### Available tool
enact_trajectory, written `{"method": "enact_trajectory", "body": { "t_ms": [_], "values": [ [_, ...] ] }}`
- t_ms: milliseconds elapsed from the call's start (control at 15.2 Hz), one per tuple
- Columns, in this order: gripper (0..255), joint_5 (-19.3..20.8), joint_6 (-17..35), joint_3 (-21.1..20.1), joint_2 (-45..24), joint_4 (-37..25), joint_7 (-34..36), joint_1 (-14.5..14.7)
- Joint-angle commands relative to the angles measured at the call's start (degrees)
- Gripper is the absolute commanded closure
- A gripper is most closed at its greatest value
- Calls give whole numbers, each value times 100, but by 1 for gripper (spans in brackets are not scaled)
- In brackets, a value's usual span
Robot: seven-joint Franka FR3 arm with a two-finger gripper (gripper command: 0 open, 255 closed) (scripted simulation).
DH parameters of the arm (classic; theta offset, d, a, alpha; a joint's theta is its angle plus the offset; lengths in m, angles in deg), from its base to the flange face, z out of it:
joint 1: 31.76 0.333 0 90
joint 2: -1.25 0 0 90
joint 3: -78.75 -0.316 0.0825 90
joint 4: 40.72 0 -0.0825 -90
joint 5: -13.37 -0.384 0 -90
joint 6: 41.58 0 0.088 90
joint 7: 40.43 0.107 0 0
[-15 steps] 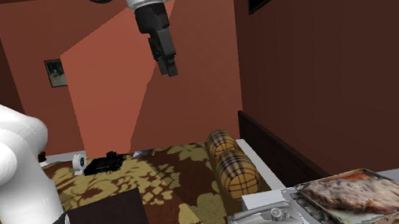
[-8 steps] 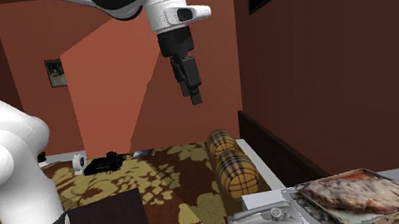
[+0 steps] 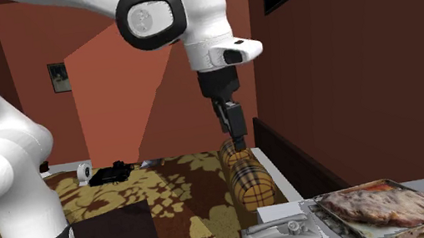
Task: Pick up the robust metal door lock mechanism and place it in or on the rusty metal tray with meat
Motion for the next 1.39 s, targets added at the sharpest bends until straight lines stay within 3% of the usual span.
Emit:
{"method": "enact_trajectory", "body": {
  "t_ms": [0, 330, 594, 792, 1320],
  "values": [
    [0, -205, 290, 236, -344, -23, -250, 15],
    [0, -1057, 849, 781, -1366, -269, -1050, 118],
    [0, -2077, 1080, 1068, -2312, -622, -1888, 110],
    [0, -2914, 1105, 1099, -3061, -977, -2527, -63],
    [0, -3613, 1409, 844, -3674, -1080, -2989, -177]
  ]
}}
